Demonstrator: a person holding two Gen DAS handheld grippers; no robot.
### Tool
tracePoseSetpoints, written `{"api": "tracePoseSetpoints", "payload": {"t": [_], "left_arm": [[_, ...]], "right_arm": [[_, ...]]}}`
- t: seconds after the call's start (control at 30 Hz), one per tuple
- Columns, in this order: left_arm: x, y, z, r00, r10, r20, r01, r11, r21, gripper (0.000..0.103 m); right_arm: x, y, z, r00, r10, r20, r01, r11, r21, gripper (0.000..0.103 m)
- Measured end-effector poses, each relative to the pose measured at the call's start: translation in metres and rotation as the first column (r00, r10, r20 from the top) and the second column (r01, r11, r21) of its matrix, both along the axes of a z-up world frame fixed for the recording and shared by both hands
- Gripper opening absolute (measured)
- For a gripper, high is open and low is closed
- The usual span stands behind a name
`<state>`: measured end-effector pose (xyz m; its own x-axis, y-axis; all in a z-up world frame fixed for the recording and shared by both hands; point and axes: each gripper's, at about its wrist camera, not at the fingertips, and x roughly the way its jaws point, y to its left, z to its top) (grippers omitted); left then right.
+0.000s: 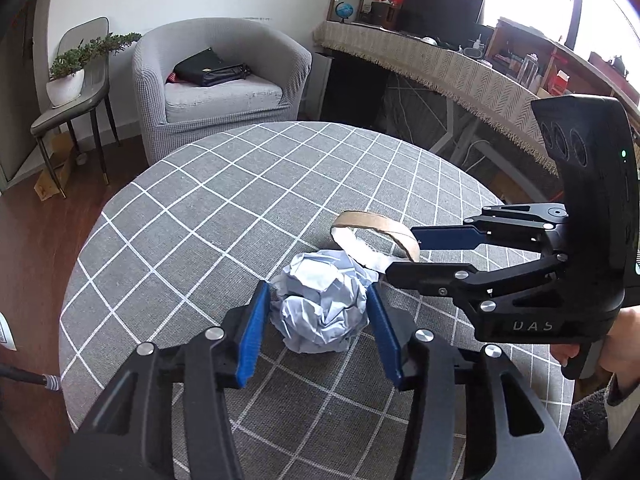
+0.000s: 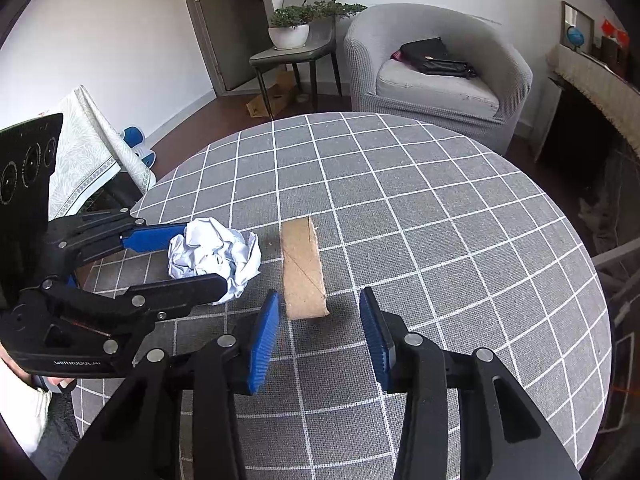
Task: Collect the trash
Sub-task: 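Grasp the crumpled paper with the left gripper while the right gripper grasps the cardboard roll, then carry the paper and cardboard roll over the teal bin and open both grippers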
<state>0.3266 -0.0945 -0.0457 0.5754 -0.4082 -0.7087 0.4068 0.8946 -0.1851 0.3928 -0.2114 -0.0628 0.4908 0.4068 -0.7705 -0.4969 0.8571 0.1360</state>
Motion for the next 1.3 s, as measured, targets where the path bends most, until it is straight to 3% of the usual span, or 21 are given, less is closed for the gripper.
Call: {"api": "tracePoseSetpoints", "payload": {"t": [0.13, 0.3, 0.5, 0.93, 1.3], "left_arm": [[-0.004, 0.005, 0.004, 1.0, 0.021, 0.012, -0.021, 1.0, -0.006, 0.05], [-0.006, 0.016, 0.007, 0.999, 0.042, 0.01, -0.042, 0.999, -0.02, 0.05], [-0.014, 0.023, 0.008, 0.999, 0.049, 0.014, -0.049, 0.999, -0.019, 0.05], [-0.053, 0.045, 0.01, 0.997, 0.074, 0.025, -0.074, 0.997, -0.005, 0.05], [-0.101, 0.084, 0.016, 0.991, 0.122, 0.047, -0.123, 0.992, 0.012, 0.05]], "right_arm": [[0.003, 0.006, -0.003, 1.0, 0.001, -0.003, -0.001, 1.0, -0.005, 0.033], [0.005, 0.007, -0.004, 1.0, -0.016, 0.003, 0.016, 1.0, -0.015, 0.031], [0.001, 0.01, -0.004, 0.999, -0.04, 0.019, 0.041, 0.999, -0.024, 0.022], [-0.028, 0.021, 0.008, 0.996, -0.068, 0.061, 0.068, 0.998, 0.005, 0.021], [-0.067, 0.058, 0.013, 0.997, -0.035, 0.072, 0.033, 0.999, 0.027, 0.021]]}}
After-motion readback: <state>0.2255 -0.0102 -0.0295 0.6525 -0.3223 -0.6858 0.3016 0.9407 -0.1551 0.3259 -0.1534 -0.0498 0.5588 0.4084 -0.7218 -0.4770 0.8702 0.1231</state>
